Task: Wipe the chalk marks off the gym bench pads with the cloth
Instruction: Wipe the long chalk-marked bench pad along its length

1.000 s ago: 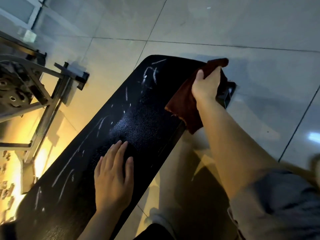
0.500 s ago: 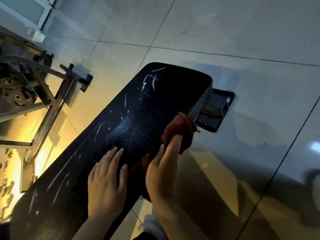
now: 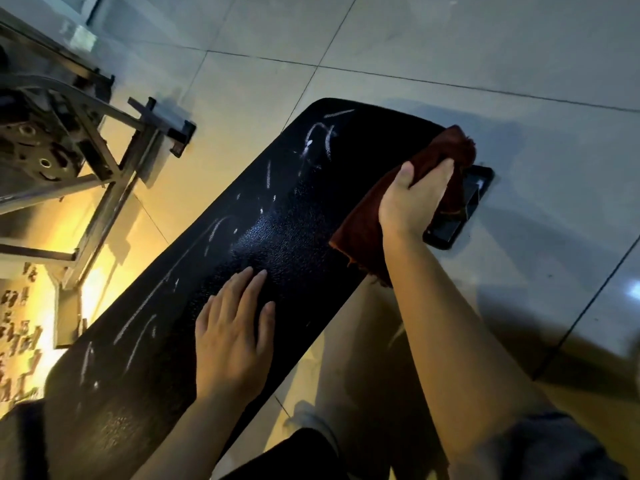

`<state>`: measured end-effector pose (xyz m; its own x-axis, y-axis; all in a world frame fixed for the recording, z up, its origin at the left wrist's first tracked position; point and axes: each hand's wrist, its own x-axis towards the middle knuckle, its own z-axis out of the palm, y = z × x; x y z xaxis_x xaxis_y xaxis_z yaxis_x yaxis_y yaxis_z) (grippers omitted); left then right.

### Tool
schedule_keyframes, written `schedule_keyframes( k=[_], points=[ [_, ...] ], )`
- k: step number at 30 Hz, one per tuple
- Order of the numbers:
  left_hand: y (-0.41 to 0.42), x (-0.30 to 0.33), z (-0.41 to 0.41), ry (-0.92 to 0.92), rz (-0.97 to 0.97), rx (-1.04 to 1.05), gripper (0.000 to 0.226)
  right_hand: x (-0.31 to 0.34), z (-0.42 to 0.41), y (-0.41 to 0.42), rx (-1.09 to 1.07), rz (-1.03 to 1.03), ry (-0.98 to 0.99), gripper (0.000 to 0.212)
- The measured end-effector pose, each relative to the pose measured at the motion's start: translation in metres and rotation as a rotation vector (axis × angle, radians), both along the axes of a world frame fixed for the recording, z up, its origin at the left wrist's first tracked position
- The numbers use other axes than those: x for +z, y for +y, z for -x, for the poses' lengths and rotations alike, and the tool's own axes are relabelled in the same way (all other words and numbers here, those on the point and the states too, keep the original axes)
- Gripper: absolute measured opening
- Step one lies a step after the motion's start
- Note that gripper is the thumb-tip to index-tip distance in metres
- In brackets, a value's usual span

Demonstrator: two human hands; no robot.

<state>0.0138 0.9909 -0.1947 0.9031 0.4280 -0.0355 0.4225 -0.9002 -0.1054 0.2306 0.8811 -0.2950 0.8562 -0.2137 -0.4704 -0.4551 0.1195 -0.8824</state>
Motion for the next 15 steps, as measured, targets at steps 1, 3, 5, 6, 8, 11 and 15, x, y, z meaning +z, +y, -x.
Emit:
schedule_keyframes(
  k=[1, 3, 5, 6, 8, 11, 15],
  points=[
    [0.001, 0.0, 0.001, 0.0, 0.003, 0.003, 0.056, 0.004, 0.003, -0.001, 0.006, 0.0, -0.004, 0.063],
    [0.001, 0.001, 0.002, -0.016, 0.012, 0.001, 0.056, 0.016, 0.019, 0.003, 0.038, 0.007, -0.001, 0.06],
    [0.0, 0.0, 0.002, -0.024, 0.011, -0.008, 0.056, 0.024, 0.049, 0.013, 0.069, 0.011, -0.013, 0.057],
    [0.0, 0.0, 0.001, -0.028, 0.007, -0.01, 0.056, 0.028, 0.066, 0.018, 0.083, 0.002, -0.024, 0.056],
    [0.001, -0.001, 0.001, -0.032, -0.002, -0.01, 0.055, 0.034, 0.095, 0.025, 0.122, -0.035, -0.028, 0.054],
    [0.001, -0.002, 0.001, -0.026, -0.011, -0.008, 0.055, 0.033, 0.103, 0.025, 0.16, -0.078, -0.016, 0.057],
    [0.0, -0.001, 0.002, -0.033, 0.007, -0.004, 0.056, 0.021, 0.064, 0.01, 0.169, -0.021, -0.052, 0.065]
  ],
)
